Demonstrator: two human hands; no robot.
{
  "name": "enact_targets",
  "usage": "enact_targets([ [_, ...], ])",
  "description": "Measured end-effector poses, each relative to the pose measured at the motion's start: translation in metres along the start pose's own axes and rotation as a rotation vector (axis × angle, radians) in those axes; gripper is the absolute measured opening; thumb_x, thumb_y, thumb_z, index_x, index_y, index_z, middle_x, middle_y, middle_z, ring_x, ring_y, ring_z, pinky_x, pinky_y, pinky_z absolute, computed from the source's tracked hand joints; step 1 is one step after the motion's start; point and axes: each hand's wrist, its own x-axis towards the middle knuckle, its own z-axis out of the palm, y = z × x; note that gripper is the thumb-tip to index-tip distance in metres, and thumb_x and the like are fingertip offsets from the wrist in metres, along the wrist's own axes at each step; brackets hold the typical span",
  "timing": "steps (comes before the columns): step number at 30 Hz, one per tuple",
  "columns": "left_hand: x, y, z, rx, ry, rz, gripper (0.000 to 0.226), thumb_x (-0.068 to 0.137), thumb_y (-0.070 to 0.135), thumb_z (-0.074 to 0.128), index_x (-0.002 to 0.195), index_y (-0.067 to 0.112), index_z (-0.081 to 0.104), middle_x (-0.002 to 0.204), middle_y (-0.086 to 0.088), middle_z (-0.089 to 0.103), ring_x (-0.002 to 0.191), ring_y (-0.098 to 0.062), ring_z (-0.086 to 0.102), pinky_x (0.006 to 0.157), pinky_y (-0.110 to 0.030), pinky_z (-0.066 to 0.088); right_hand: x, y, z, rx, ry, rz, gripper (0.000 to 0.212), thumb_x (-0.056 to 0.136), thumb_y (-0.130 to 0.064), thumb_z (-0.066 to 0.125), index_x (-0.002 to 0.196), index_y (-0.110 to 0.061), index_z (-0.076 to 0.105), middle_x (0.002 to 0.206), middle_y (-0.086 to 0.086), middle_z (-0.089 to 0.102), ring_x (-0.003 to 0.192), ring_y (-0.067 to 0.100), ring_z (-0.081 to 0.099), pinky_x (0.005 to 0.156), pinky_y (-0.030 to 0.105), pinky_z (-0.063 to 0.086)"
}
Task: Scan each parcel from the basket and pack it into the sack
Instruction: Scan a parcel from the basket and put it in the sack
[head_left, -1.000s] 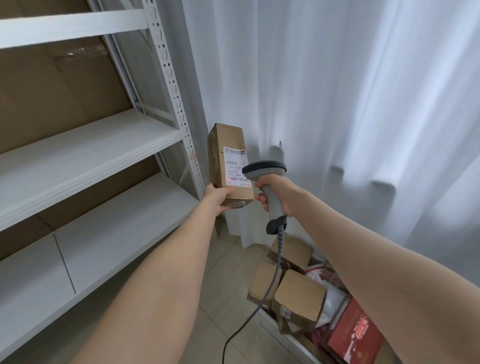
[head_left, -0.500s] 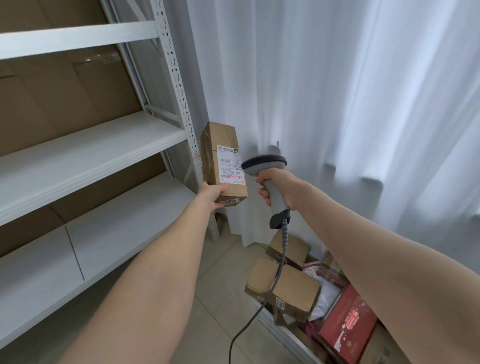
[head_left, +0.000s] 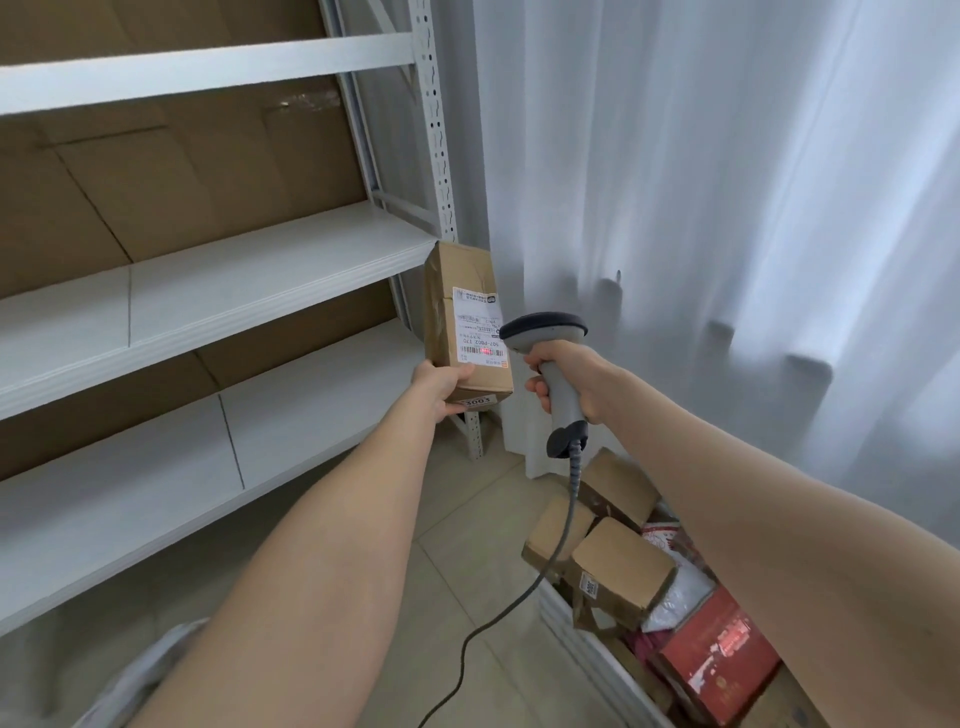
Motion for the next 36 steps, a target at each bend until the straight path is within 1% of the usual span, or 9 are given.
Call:
enact_targets([
  [5,-0.009,-0.007,-0.045,-0.014,0.034,-0.023,0.053,0.085,0.007,0.069,0.13,0.007,0.042,0.13,-0.014,0.054,0.119,-0.032,0.054,0.091,-0.054,0.051,0.007,0.014,0.041,0.008,0.018,-0.002,0.009,0.088,-0.009,0.061,0.093,-0.004,0.056,0.064,0.011,0.063,0.044,0.013,0.053,0.045,0.022,0.049],
  [9,-0.017,-0.01,-0.101,-0.036,0.063,-0.046,0.05,0.082,0.01,0.073,0.125,0.005,0.046,0.125,-0.015,0.057,0.113,-0.031,0.057,0.087,-0.052,0.054,0.024,0.03,0.09,0.033,0.019,0.008,0.016,0.087,-0.009,0.067,0.098,-0.003,0.058,0.069,0.011,0.064,0.053,0.017,0.058,0.052,0.026,0.053],
  [14,-0.024,-0.017,-0.196,-0.039,0.128,-0.083,0.055,0.078,0.015,0.078,0.124,0.006,0.049,0.119,-0.015,0.058,0.102,-0.029,0.061,0.079,-0.046,0.058,0.047,0.06,0.178,-0.025,0.029,-0.011,0.027,0.083,-0.013,0.072,0.102,-0.009,0.054,0.097,0.013,0.063,0.086,0.027,0.064,0.072,0.04,0.057],
  [17,-0.025,-0.024,-0.265,-0.043,0.172,-0.119,0.058,0.075,0.018,0.08,0.123,0.005,0.05,0.116,-0.016,0.06,0.096,-0.028,0.063,0.075,-0.045,0.059,0.058,0.083,0.246,-0.058,0.03,0.002,0.03,0.081,-0.018,0.075,0.101,-0.009,0.055,0.11,0.016,0.064,0.102,0.032,0.063,0.091,0.049,0.053],
  [22,-0.025,-0.036,-0.381,-0.053,0.265,-0.156,0.059,0.073,0.02,0.082,0.121,0.004,0.051,0.114,-0.017,0.063,0.094,-0.029,0.065,0.075,-0.045,0.059,0.072,0.12,0.362,-0.076,-0.04,0.028,0.028,0.083,-0.018,0.074,0.102,-0.01,0.055,0.095,0.008,0.06,0.085,0.022,0.058,0.081,0.038,0.051],
  [26,-0.023,-0.05,-0.466,-0.062,0.34,-0.199,0.047,0.073,0.019,0.082,0.108,0.005,0.053,0.102,-0.014,0.065,0.085,-0.027,0.065,0.069,-0.041,0.06,0.085,0.151,0.444,-0.02,-0.104,0.08,0.018,0.083,-0.014,0.074,0.085,-0.013,0.055,0.088,0.007,0.062,0.075,0.02,0.059,0.067,0.032,0.051],
  [29,-0.014,-0.068,-0.52,-0.073,0.391,-0.235,0.049,0.074,0.018,0.081,0.112,0.005,0.054,0.103,-0.014,0.065,0.087,-0.027,0.065,0.072,-0.042,0.06,0.097,0.177,0.494,-0.004,-0.139,0.134,0.017,0.083,-0.013,0.074,0.085,-0.012,0.058,0.08,0.006,0.061,0.067,0.019,0.058,0.061,0.029,0.05],
  [33,0.004,-0.101,-0.571,-0.113,0.474,-0.266,0.054,0.073,0.013,0.082,0.118,0.001,0.055,0.113,-0.018,0.065,0.1,-0.032,0.064,0.078,-0.05,0.057,0.121,0.219,0.545,-0.012,-0.183,0.221,0.034,0.081,-0.013,0.076,0.111,-0.004,0.06,0.091,0.011,0.065,0.076,0.025,0.061,0.076,0.037,0.053],
  [36,0.024,-0.131,-0.601,-0.118,0.503,-0.327,0.05,0.075,0.013,0.079,0.118,0.004,0.054,0.11,-0.015,0.065,0.1,-0.029,0.063,0.067,-0.044,0.059,0.148,0.253,0.575,-0.019,-0.201,0.29,0.035,0.081,-0.01,0.075,0.113,-0.002,0.061,0.095,0.014,0.069,0.078,0.027,0.065,0.082,0.042,0.057],
])
